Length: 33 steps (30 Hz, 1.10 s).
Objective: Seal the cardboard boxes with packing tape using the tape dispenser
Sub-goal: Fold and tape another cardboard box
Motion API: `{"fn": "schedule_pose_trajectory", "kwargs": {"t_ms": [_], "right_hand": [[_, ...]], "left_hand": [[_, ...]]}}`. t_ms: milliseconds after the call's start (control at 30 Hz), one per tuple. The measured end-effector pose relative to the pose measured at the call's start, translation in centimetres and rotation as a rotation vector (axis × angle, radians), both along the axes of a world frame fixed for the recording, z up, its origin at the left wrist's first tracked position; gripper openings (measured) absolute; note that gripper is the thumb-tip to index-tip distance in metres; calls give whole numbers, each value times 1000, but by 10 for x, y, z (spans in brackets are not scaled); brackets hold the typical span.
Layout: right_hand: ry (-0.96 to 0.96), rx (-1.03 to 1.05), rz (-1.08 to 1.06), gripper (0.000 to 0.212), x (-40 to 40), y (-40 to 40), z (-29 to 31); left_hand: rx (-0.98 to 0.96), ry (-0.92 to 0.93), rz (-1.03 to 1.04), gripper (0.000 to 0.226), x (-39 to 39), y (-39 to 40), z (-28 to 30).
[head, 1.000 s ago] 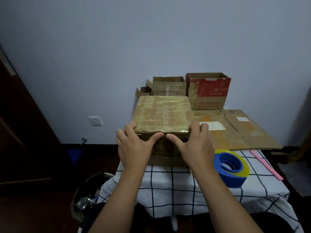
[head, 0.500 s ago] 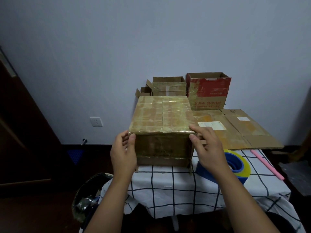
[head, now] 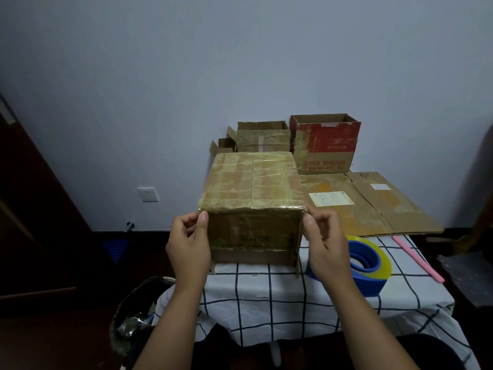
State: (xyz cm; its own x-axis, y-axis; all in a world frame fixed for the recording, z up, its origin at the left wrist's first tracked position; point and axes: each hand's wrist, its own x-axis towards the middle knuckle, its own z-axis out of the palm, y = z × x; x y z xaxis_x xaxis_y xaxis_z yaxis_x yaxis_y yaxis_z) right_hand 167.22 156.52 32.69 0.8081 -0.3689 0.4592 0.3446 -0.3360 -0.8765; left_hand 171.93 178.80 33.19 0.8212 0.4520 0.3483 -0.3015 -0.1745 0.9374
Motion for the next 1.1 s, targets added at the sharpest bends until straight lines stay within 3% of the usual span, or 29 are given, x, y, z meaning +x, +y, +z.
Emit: {"fn": "schedule_pose_trajectory", "kwargs": {"t_ms": [133, 233, 400, 567, 700, 867, 1100], "right_hand": [[-26, -43, 48, 23, -2, -2, -3], [-19, -119, 75, 16, 1, -10, 2], [4, -89, 171, 30, 6, -28, 16], [27, -252, 158, 37, 11, -37, 22], [-46, -371, 161, 41, 9, -38, 21], [-204, -521, -50, 32, 15, -24, 15], [-235, -570, -63, 35, 13, -24, 17]], "left_hand": [[62, -64, -34, 12, -5, 3, -9], [153, -82, -39, 19, -2, 11, -11], [-56, -30, -232, 18, 14, 29, -8], [-15, -45, -289, 16, 19, 35, -5], [150, -88, -245, 25, 18, 36, -1], [609, -211, -125, 32, 18, 31, 4], [624, -205, -221, 35, 19, 43, 4]]}}
